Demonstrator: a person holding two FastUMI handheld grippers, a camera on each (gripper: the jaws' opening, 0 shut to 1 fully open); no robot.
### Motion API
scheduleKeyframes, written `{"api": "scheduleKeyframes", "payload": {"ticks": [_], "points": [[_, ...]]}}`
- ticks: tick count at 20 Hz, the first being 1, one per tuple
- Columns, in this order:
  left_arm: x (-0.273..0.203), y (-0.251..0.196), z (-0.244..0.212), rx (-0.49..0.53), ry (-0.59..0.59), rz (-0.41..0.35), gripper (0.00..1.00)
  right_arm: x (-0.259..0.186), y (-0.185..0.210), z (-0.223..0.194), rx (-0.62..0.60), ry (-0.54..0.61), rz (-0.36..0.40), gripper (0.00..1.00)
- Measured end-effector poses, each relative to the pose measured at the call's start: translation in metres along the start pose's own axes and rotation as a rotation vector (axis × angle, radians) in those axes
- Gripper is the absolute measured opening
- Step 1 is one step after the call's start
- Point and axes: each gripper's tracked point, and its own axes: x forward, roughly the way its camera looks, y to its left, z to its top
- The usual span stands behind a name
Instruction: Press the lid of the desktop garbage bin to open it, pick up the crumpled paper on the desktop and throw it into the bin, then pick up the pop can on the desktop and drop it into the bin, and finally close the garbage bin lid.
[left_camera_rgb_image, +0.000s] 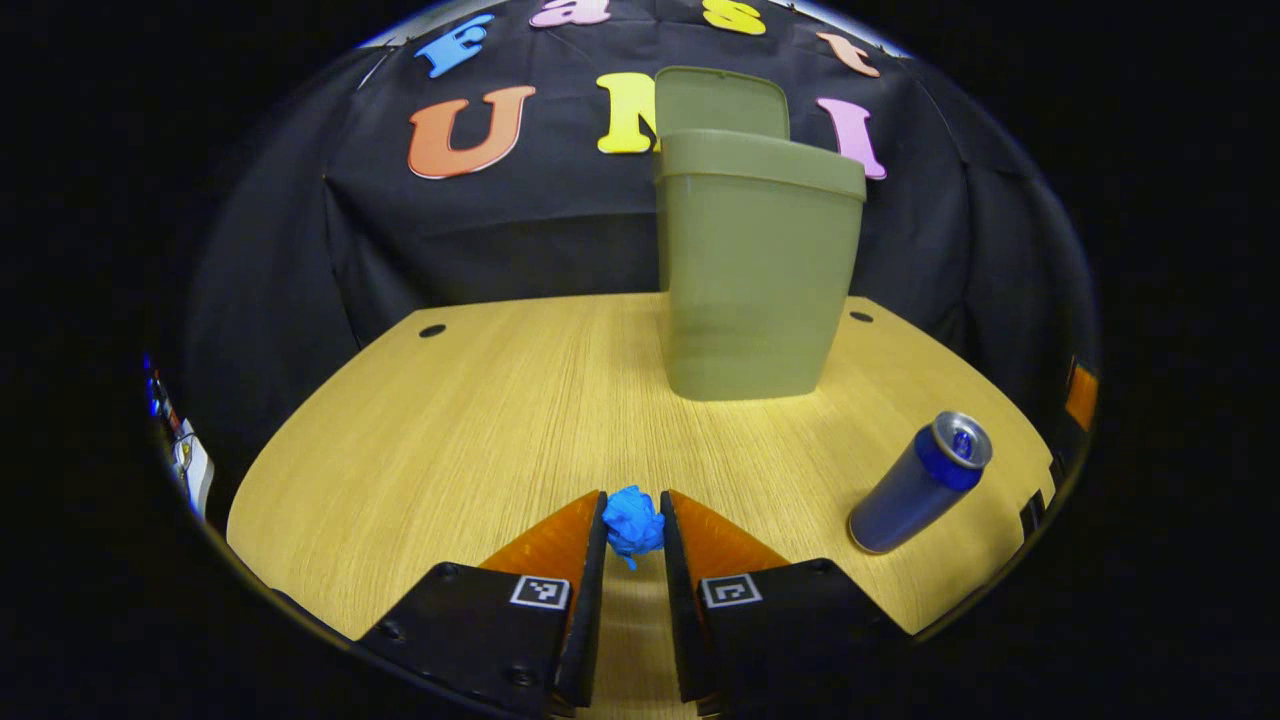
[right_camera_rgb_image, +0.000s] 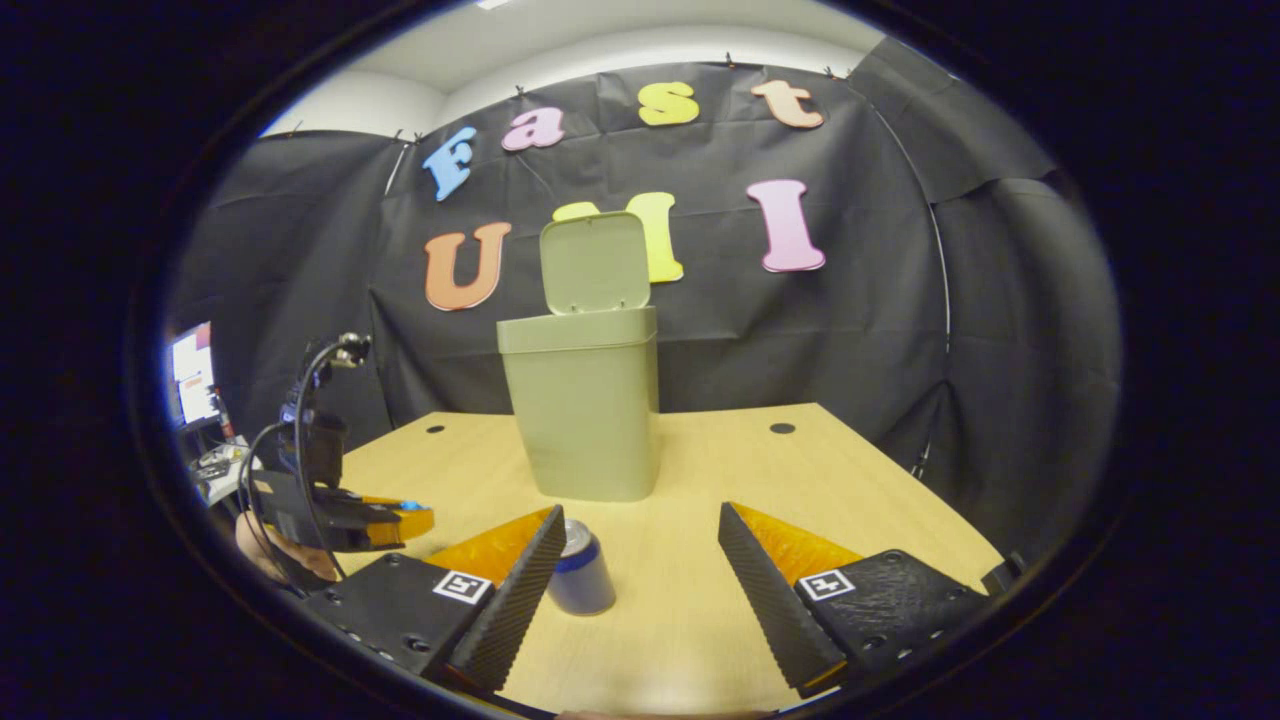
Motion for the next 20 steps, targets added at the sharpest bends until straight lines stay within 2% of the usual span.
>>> {"api": "scheduleKeyframes", "payload": {"ticks": [3,4,5,6,7,9,11,12,14,15,20], "points": [[-0.02,0.002,0.021,-0.021,-0.072,0.007,0.34,0.001,0.008,-0.006,-0.006,-0.018,0.012,0.95],[-0.027,0.004,0.027,-0.025,-0.092,0.007,0.37,0.001,0.011,-0.01,-0.001,-0.024,0.018,0.95],[-0.034,0.004,0.033,-0.026,-0.112,0.008,0.37,0.002,0.015,-0.015,0.0,-0.028,0.024,0.93],[-0.041,0.004,0.039,-0.028,-0.131,0.007,0.37,0.002,0.018,-0.023,-0.003,-0.028,0.023,0.95],[-0.046,0.005,0.044,-0.028,-0.15,0.007,0.34,0.003,0.019,-0.032,-0.014,-0.03,0.02,0.92],[-0.055,0.007,0.052,-0.018,-0.18,0.019,0.34,0.007,0.025,-0.05,-0.064,-0.022,0.014,0.95],[-0.063,0.006,0.057,-0.018,-0.197,0.024,0.34,0.012,0.025,-0.074,-0.106,0.009,-0.004,0.92],[-0.066,0.005,0.059,-0.019,-0.204,0.016,0.34,0.014,0.028,-0.084,-0.111,0.022,0.003,0.96],[-0.071,0.008,0.063,-0.022,-0.216,0.017,0.34,0.023,0.034,-0.101,-0.097,0.063,0.018,0.93],[-0.072,0.008,0.064,-0.024,-0.219,0.018,0.34,0.028,0.036,-0.105,-0.084,0.076,0.021,0.95],[-0.069,0.008,0.061,-0.034,-0.196,0.004,0.34,0.054,0.038,-0.103,-0.038,0.075,-0.008,0.95]]}}
